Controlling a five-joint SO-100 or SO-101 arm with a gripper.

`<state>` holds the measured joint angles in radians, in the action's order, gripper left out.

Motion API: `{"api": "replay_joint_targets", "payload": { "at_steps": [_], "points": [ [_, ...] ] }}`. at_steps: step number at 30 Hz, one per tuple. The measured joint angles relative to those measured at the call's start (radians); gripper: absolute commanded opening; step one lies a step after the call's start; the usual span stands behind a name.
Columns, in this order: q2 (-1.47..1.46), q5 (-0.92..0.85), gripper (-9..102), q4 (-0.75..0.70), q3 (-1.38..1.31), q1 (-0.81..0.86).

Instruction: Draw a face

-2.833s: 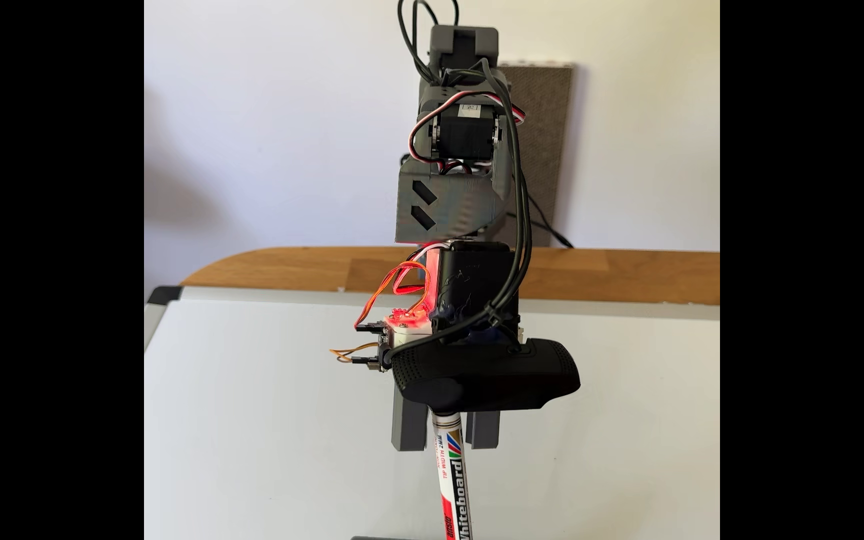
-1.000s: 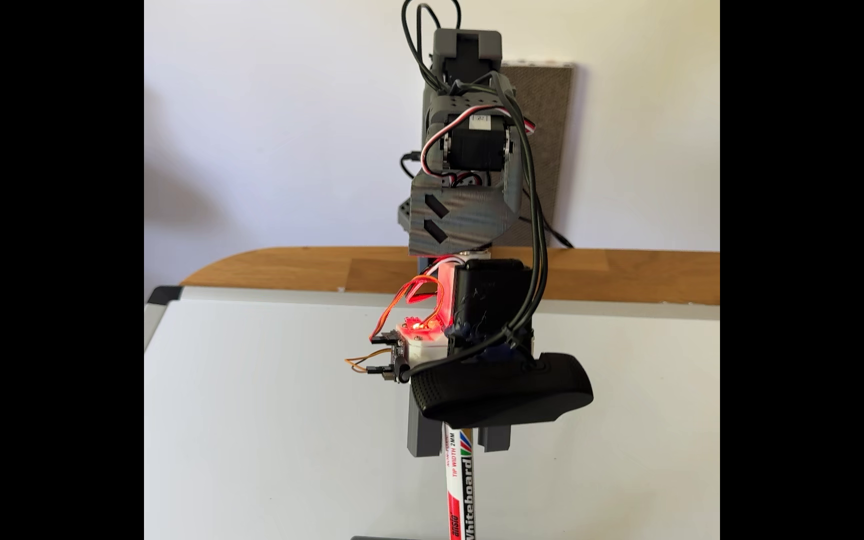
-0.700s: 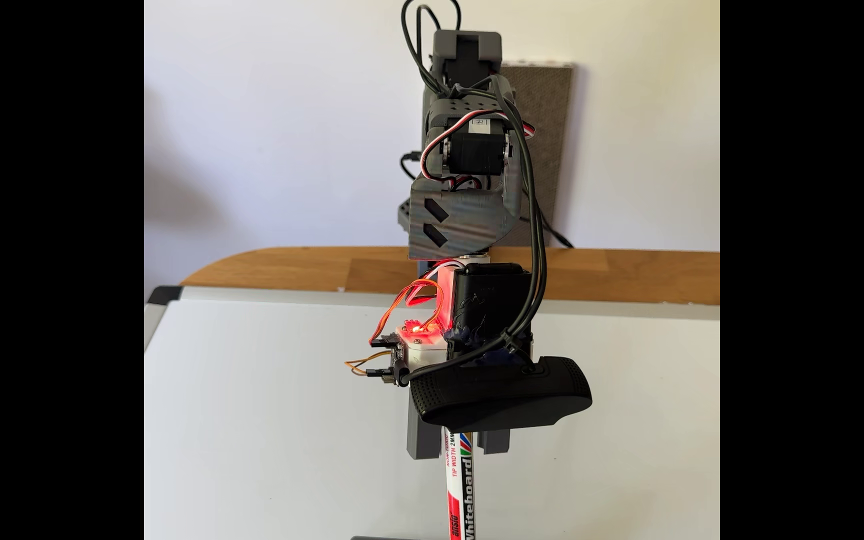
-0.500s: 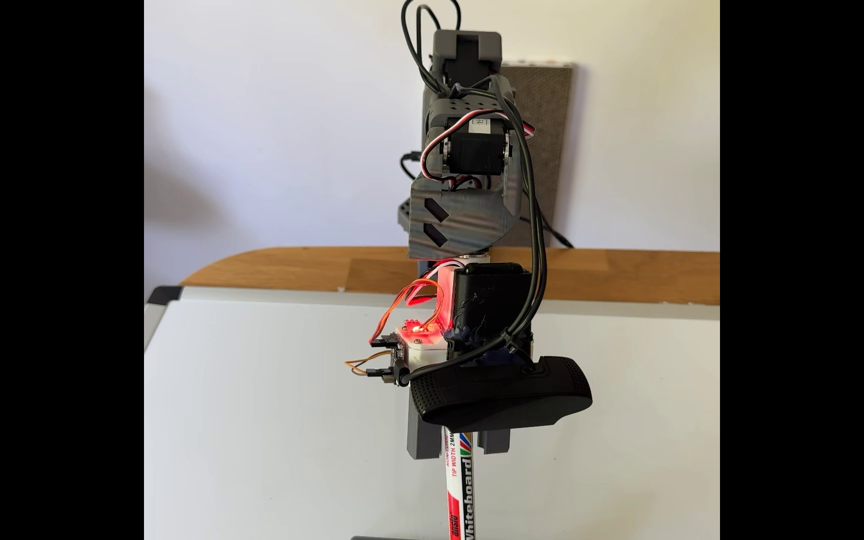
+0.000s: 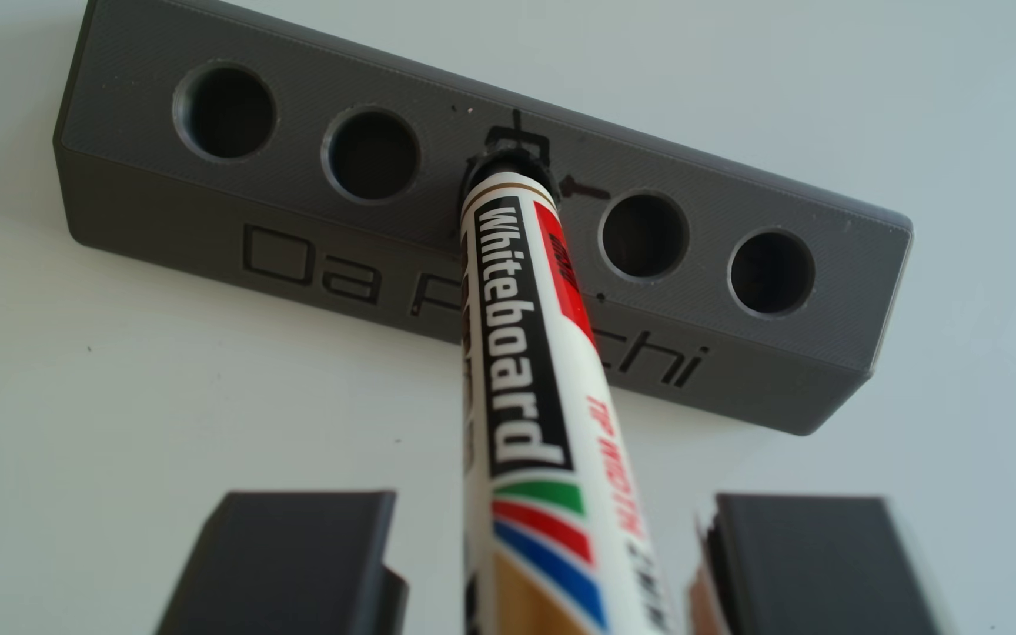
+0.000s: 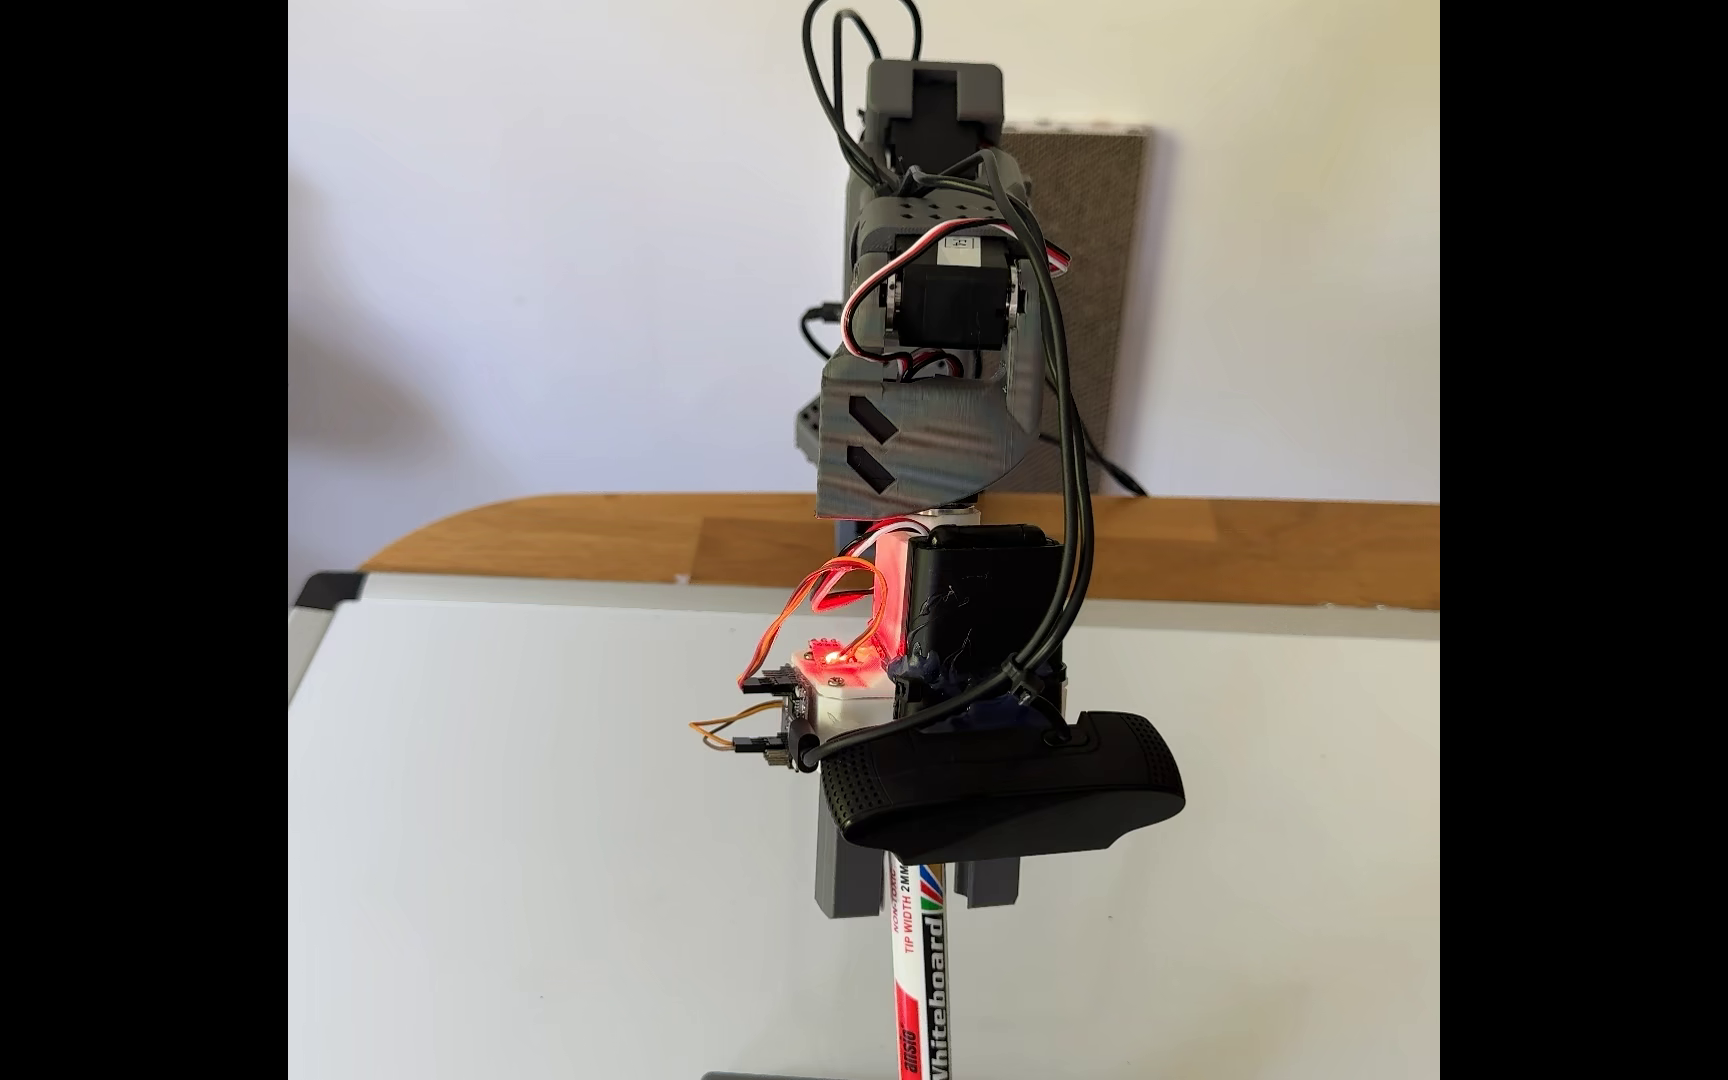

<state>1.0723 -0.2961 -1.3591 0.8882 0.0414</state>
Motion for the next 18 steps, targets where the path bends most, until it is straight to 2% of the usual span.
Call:
{"api": "replay_joint_targets", "payload": {
  "at_steps": [10, 18],
  "points": [
    [0.0, 0.0, 57, 0.0, -0.02, 0.0],
    [0.0, 0.0, 55, 0.0, -0.02, 0.0]
  ]
}}
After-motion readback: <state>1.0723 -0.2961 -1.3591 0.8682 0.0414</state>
